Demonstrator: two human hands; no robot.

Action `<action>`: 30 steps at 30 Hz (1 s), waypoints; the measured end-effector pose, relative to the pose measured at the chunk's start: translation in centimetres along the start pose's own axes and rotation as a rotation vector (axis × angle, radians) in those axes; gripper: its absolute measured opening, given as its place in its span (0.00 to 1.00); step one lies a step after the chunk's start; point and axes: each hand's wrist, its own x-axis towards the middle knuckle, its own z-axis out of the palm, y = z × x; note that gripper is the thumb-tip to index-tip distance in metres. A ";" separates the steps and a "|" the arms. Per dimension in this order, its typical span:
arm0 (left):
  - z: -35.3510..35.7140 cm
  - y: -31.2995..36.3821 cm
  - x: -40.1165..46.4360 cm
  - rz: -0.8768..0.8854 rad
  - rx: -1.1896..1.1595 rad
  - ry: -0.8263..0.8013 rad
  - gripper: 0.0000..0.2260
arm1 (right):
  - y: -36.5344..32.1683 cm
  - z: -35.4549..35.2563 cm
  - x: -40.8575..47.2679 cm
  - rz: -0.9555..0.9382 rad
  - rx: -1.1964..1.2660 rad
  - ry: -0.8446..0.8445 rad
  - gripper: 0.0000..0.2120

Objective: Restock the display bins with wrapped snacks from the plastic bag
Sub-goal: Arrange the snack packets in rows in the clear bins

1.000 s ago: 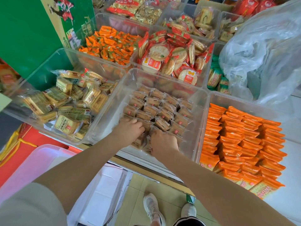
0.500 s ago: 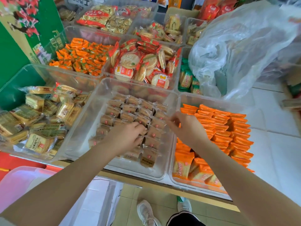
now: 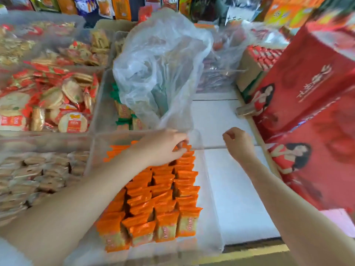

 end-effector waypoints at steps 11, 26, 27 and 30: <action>3.0 1.2 19.1 -0.129 0.040 0.115 0.13 | 12.3 -0.4 22.9 -0.366 -0.819 -0.109 0.16; 2.9 -0.4 12.1 -0.210 0.087 0.166 0.07 | 11.7 0.2 26.5 -0.229 -0.384 -0.286 0.20; 2.9 -0.3 11.2 -0.218 0.088 0.177 0.06 | 10.1 -0.2 25.0 -0.166 -0.064 -0.351 0.19; 2.6 -0.1 7.8 -0.268 0.058 0.214 0.07 | 4.7 -2.7 18.9 -0.049 0.758 -0.534 0.07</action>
